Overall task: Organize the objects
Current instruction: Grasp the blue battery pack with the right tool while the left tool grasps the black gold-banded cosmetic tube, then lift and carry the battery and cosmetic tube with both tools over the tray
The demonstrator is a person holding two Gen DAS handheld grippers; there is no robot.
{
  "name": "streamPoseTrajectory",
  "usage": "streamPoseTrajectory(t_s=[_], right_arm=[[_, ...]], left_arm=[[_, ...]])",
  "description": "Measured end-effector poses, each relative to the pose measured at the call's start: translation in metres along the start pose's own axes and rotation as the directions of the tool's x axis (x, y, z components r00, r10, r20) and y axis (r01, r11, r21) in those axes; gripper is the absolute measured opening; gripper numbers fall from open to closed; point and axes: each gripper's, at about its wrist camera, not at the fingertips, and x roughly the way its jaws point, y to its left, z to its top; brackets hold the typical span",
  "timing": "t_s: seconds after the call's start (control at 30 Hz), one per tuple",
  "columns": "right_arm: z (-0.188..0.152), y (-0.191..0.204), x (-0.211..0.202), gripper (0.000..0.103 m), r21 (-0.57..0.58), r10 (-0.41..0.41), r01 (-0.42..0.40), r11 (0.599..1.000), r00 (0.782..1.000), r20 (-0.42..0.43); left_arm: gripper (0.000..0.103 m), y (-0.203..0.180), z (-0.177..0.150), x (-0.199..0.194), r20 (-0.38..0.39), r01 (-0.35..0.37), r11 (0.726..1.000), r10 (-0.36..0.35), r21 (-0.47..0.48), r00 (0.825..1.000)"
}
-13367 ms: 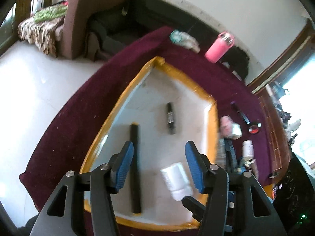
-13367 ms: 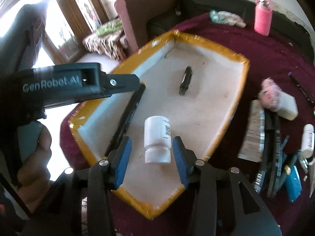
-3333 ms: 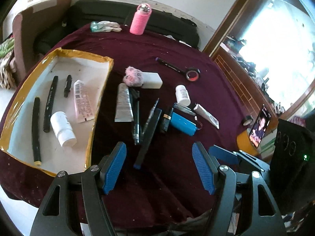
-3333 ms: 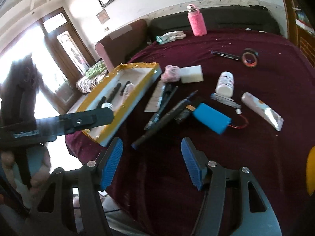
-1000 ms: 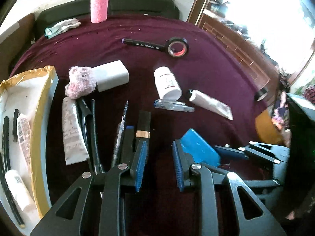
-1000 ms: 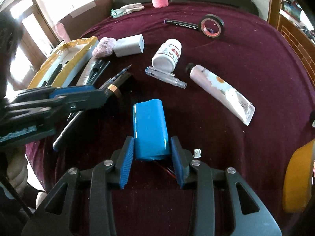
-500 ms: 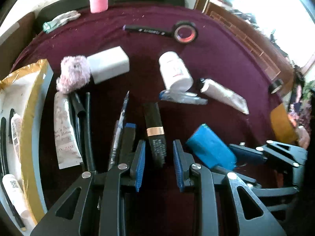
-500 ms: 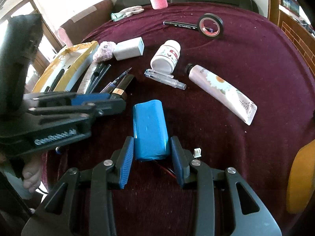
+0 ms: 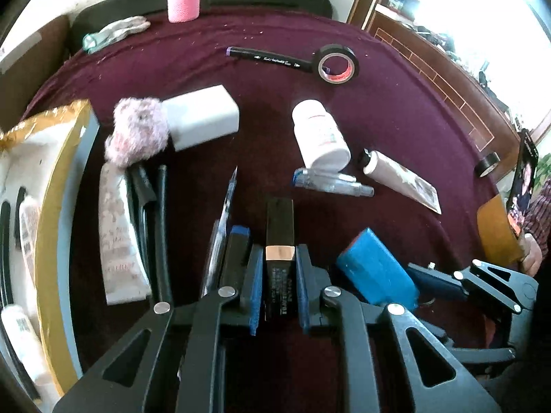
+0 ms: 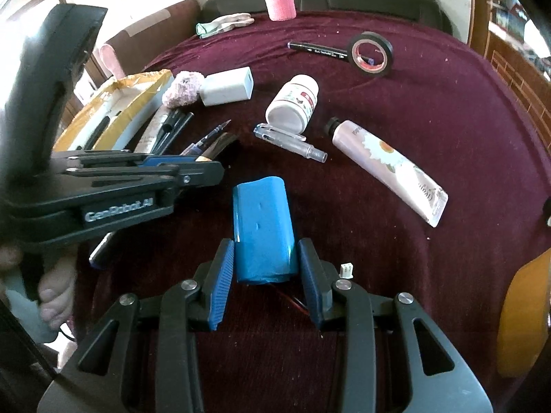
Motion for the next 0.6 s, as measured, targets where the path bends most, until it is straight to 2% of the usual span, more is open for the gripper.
streamPoseTrajectory(t_s=[0.1,0.27,0.4,0.6], right_arm=[[-0.001,0.003,-0.001,0.034,-0.004,-0.02,0.02,1.0,1.0,0.002],[-0.01,0.007,-0.007,0.034,0.026,0.015,-0.015,1.0,1.0,-0.001],[-0.019,0.013,-0.013,0.033,0.051,0.054,-0.053,0.997,0.999,-0.005],[-0.022,0.035,-0.027,0.033,0.022,0.058,-0.058,0.998,0.998,0.027]], left_arm=[[0.014,0.004,-0.012,-0.007,-0.016,0.031,0.999,-0.032,-0.029,0.999],[0.014,0.008,-0.033,-0.026,-0.01,0.063,0.996,-0.064,-0.06,0.998],[0.014,0.011,-0.046,-0.044,0.014,0.053,0.996,-0.052,-0.07,0.999],[0.014,0.017,-0.057,-0.067,0.048,0.043,0.994,-0.038,-0.099,0.998]])
